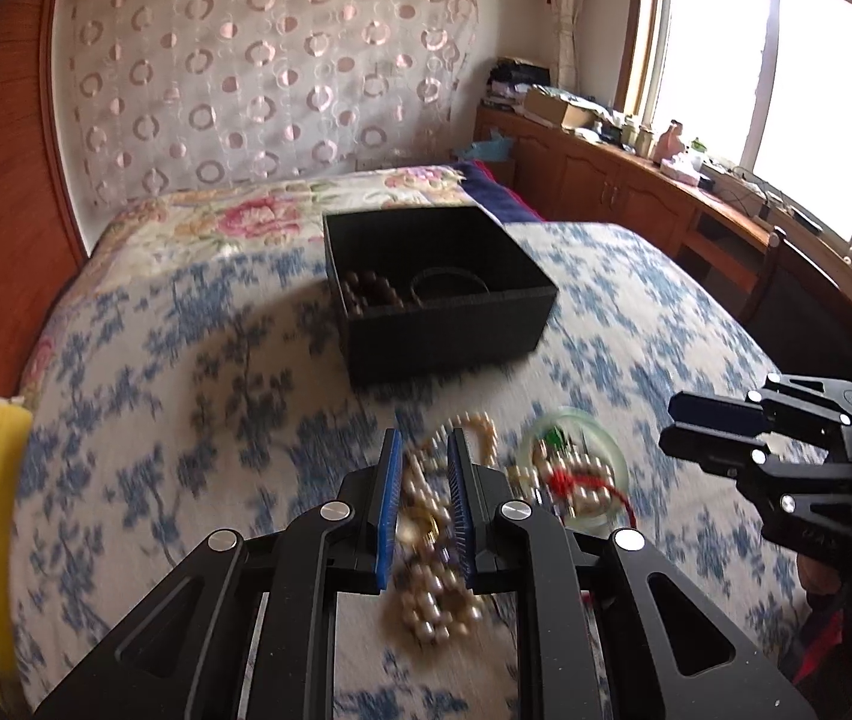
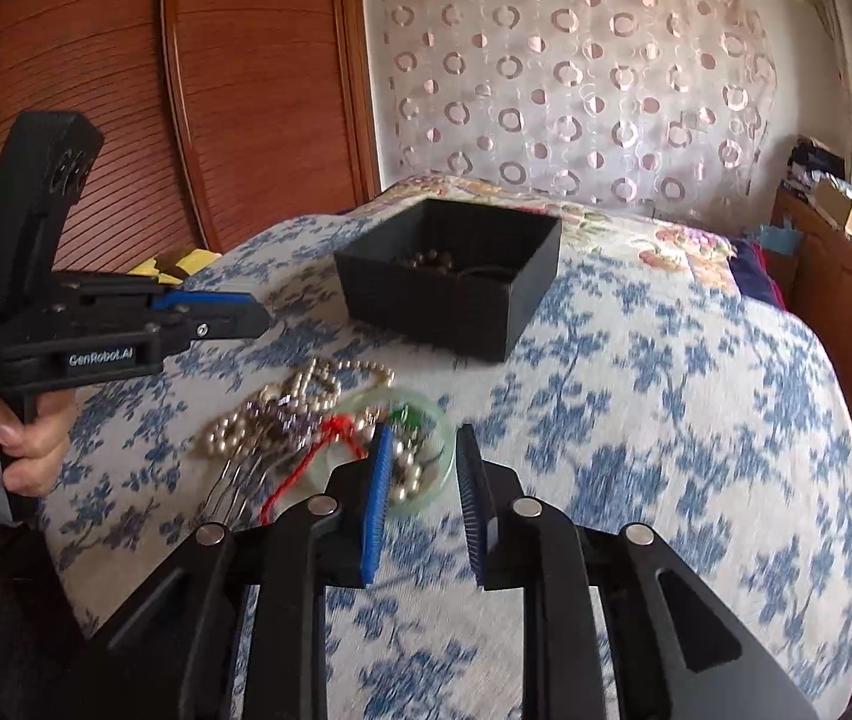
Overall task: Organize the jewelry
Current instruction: 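Grasp the pearl necklace with the left tool while the right tool grasps the red string bracelet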
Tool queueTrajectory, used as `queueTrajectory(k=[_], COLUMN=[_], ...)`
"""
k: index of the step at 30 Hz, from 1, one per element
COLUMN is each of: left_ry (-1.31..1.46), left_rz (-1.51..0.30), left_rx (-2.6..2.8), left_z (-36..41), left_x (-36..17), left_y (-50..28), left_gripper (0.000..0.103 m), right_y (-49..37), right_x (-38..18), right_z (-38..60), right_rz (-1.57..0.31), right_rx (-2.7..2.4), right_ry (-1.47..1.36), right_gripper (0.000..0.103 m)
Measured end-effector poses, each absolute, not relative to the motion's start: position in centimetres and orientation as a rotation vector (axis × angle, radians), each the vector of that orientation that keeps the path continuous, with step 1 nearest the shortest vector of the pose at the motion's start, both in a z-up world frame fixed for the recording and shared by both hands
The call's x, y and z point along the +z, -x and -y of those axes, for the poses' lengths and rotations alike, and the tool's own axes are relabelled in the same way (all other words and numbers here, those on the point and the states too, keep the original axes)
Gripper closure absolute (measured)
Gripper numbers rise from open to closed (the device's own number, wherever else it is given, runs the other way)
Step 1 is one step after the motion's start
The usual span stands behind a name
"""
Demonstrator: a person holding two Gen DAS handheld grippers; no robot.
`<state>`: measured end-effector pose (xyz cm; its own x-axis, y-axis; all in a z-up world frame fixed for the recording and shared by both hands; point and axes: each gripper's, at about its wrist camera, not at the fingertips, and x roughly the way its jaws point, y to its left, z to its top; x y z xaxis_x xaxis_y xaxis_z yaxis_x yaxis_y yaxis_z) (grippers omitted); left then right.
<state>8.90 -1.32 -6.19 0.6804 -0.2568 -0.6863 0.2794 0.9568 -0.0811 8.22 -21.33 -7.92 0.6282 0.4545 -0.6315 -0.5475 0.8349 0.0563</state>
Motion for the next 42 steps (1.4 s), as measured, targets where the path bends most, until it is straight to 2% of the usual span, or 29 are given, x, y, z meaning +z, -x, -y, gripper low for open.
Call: queueTrajectory(k=[3, 16, 25, 27, 28, 36, 42], left_ry=[-0.023, -0.02, -0.021, -0.029, -0.031, -0.031, -0.023], left_rz=[-0.782, -0.815, -0.808, -0.804, -0.803, -0.823, -0.856], left_rx=[-0.316, -0.335, -0.357, -0.369, -0.376, -0.435, -0.441], left_z=[1.6, 2.5, 3.1, 3.6, 3.8, 5.1, 5.4], left_x=[-6.9, -8.3, -8.0, -7.8, -7.7, -7.7, -8.1], left_y=[-8.2, -6.6, -7.0, -7.3, -7.4, -9.1, -10.2], left_gripper=[0.08, 0.075, 0.075, 0.075, 0.075, 0.076, 0.086], right_y=[-7.7, -7.6, -8.5, -8.5, -8.4, -8.3, -8.0], right_x=[-8.6, -9.8, -10.1, -10.3, -10.3, -9.3, -8.7], right_z=[21.6, 19.4, 18.1, 17.8, 17.8, 19.5, 20.1], right_rz=[-0.703, -0.771, -0.794, -0.792, -0.789, -0.76, -0.741], right_rx=[0.576, 0.619, 0.621, 0.619, 0.624, 0.629, 0.621], right_ry=[0.138, 0.204, 0.262, 0.287, 0.294, 0.26, 0.248], right_gripper=[0.079, 0.079, 0.079, 0.084, 0.1, 0.1, 0.1])
